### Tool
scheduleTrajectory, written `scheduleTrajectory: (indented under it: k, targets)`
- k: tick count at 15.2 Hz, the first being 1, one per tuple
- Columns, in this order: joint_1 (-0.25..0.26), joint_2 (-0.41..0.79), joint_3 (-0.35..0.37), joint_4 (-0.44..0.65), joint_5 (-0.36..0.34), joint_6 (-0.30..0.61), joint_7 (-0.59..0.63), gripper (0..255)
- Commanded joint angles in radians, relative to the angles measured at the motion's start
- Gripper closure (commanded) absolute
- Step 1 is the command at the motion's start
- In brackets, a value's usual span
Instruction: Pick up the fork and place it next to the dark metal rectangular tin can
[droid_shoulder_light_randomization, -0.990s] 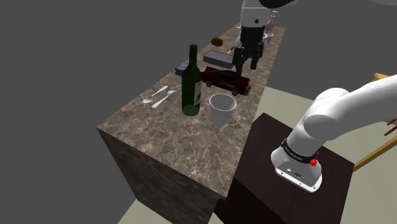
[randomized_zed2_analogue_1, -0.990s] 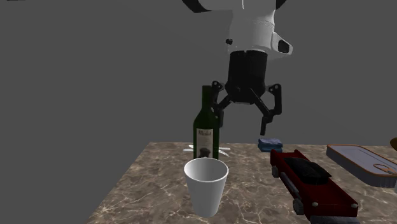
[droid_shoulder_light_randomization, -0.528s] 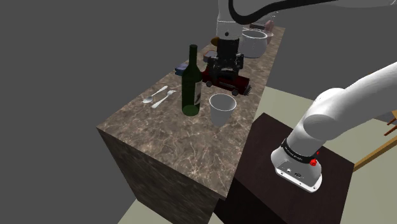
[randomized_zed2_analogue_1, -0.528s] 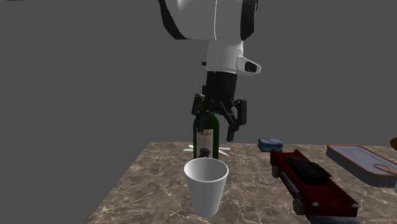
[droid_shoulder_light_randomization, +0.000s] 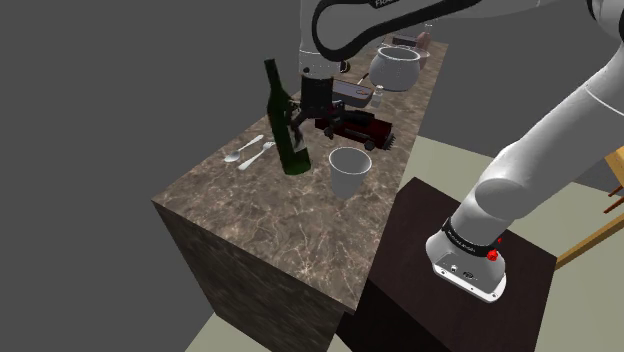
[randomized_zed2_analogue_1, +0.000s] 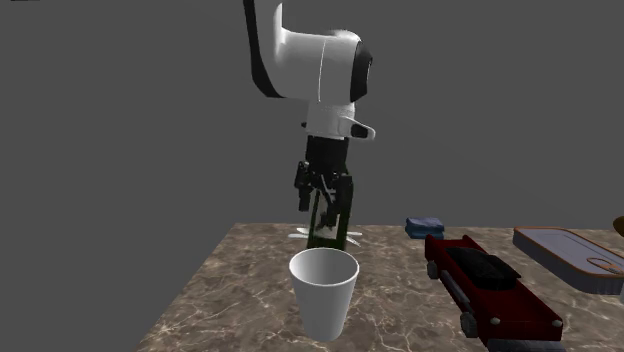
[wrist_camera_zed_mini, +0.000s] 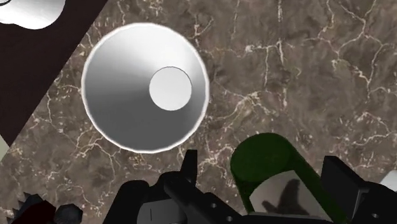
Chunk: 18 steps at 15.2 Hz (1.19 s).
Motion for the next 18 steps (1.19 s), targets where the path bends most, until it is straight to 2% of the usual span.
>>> scheduleTrajectory:
  k: [1, 7, 13, 16, 18]
  targets:
    - [-0.007, 0.073, 0.021, 0.038, -0.015, 0.043, 0.094, 0]
    - [0.000, 0.312, 0.043, 0.204, -0.104, 0.137, 0.364, 0]
    - [0.046, 0.543, 0.002, 0.411, -0.195, 0.180, 0.602, 0]
    - [0.075, 0.654, -0.031, 0.530, -0.226, 0.184, 0.704, 0]
    - [0.079, 0.668, -0.035, 0.534, -0.229, 0.195, 0.711, 0]
